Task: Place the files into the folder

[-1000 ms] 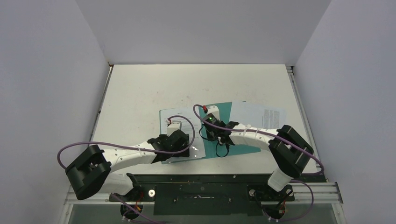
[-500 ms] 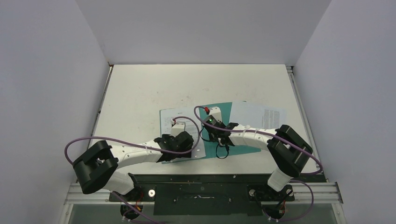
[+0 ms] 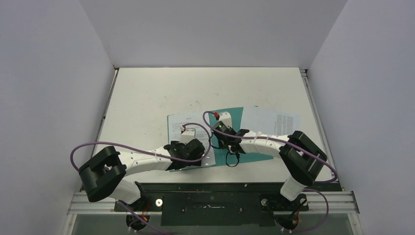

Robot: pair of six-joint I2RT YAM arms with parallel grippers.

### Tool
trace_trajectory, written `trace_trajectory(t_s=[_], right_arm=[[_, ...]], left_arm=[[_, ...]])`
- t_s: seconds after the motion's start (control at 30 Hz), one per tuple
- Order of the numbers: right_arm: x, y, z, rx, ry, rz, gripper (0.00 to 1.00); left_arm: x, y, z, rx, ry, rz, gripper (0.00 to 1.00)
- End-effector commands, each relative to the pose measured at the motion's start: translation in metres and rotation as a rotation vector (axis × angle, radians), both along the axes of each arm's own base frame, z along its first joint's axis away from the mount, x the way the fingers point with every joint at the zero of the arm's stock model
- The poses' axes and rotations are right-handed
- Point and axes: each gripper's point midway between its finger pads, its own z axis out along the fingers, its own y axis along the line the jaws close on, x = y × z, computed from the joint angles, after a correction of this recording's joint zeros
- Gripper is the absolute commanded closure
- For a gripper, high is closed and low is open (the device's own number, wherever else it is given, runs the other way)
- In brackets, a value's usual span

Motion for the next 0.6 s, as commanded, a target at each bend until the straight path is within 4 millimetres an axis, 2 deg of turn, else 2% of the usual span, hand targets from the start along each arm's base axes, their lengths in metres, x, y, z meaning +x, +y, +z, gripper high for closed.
trace_trajectory(t_s=[0.0,0.3,0.57], right_arm=[[-0.002,0.001,-0.009,-0.003,0.009,-0.006,0.92],[-0.005,-0.005,-0.02,-0.038,0.027,-0.006,0.95],[-0.012,-0.023,-0.036,-0.129,0.05,-0.011,0.95]], left_arm=[[-0.031,0.01,-0.028,0.042,0.149,-0.009,0.17],[-0.032,0.008,-0.031,0.047,0.156,-0.02,0.17],[-0.033,0.009,-0.031,0.051,0.158,-0.023,0.18]])
